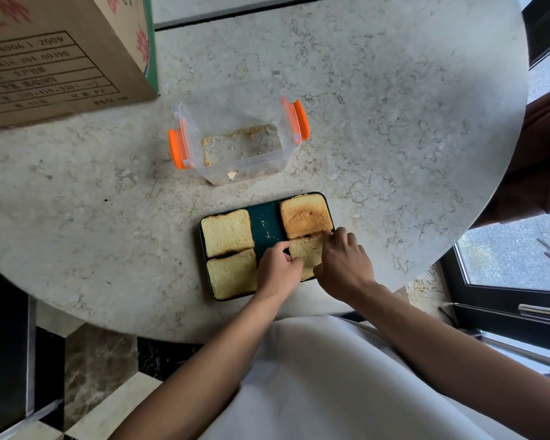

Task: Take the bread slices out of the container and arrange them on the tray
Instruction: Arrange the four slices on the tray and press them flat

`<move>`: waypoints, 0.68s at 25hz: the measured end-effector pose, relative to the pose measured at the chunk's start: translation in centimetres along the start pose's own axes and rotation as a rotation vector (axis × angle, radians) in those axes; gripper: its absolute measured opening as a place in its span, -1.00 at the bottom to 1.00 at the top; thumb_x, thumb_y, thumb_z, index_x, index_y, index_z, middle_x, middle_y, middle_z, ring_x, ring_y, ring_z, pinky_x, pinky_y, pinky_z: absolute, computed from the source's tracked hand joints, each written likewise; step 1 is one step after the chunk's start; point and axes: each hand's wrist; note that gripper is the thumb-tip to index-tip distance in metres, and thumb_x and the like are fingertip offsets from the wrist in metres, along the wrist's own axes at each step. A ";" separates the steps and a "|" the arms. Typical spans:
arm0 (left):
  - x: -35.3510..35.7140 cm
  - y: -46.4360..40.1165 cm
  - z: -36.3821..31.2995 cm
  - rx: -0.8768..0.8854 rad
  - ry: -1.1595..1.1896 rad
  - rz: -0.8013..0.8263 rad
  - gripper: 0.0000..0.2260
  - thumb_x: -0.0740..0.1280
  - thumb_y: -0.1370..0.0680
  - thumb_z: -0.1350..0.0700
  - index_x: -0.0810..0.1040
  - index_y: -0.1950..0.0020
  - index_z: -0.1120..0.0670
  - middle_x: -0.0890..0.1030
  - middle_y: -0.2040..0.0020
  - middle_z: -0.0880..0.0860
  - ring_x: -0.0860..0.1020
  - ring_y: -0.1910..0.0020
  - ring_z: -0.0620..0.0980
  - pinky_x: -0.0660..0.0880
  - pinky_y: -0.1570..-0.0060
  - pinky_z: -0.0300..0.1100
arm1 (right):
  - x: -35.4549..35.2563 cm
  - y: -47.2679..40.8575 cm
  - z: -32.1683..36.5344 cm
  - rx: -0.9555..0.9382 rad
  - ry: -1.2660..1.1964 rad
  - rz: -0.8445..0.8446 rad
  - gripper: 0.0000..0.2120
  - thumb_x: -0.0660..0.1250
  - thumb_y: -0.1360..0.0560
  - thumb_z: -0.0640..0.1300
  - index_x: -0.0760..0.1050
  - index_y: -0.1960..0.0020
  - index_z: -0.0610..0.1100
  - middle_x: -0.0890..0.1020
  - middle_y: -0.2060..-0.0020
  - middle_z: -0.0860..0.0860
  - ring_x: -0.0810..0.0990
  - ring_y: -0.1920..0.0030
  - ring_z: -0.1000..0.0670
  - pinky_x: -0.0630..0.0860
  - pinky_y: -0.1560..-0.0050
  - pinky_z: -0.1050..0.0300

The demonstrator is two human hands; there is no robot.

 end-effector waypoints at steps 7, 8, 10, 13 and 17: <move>-0.1 -0.6 -0.1 0.021 -0.015 -0.054 -0.65 0.34 -0.48 0.18 0.54 -0.27 0.12 0.54 0.23 -0.11 0.57 0.19 -0.02 0.48 0.14 -0.14 | 0.1 -0.1 0.0 -0.071 0.044 -0.117 -0.54 0.24 -0.46 -0.05 0.44 -0.32 -0.17 0.46 -0.26 -0.15 0.42 -0.24 -0.21 0.43 -0.23 -0.06; 0.0 -0.7 -0.1 0.023 -0.017 -0.053 -0.66 0.34 -0.47 0.18 0.55 -0.25 0.12 0.54 0.22 -0.12 0.59 0.16 0.02 0.50 0.11 -0.13 | 0.2 0.0 0.0 -0.092 0.040 -0.104 -0.53 0.23 -0.46 -0.06 0.43 -0.35 -0.17 0.46 -0.30 -0.14 0.41 -0.27 -0.21 0.42 -0.25 -0.06; 0.1 -0.7 -0.1 0.022 -0.020 -0.044 -0.66 0.36 -0.48 0.15 0.55 -0.26 0.11 0.54 0.20 -0.12 0.60 0.13 0.04 0.51 0.09 -0.12 | 0.3 0.1 0.0 -0.113 0.039 -0.074 -0.49 0.23 -0.48 -0.08 0.38 -0.41 -0.18 0.42 -0.36 -0.14 0.39 -0.31 -0.20 0.40 -0.30 -0.04; 0.1 -0.8 -0.2 0.023 -0.023 -0.038 -0.65 0.37 -0.49 0.13 0.54 -0.27 0.11 0.55 0.20 -0.10 0.59 0.12 0.02 0.47 0.11 -0.14 | 0.4 0.0 0.1 -0.128 0.067 -0.048 -0.46 0.24 -0.49 -0.07 0.34 -0.44 -0.21 0.39 -0.38 -0.15 0.37 -0.34 -0.21 0.39 -0.33 -0.03; 0.0 -0.8 0.1 0.023 -0.016 -0.038 -0.66 0.36 -0.49 0.13 0.53 -0.27 0.11 0.56 0.16 -0.07 0.59 0.10 0.04 0.53 0.05 -0.09 | 0.3 -0.3 0.2 -0.103 0.033 -0.070 -0.51 0.24 -0.48 -0.07 0.40 -0.39 -0.18 0.43 -0.36 -0.15 0.38 -0.33 -0.20 0.40 -0.31 -0.04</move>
Point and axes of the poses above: each hand's wrist, its own y-axis away from the middle knuckle, its own x-axis out of the palm, z = x × y
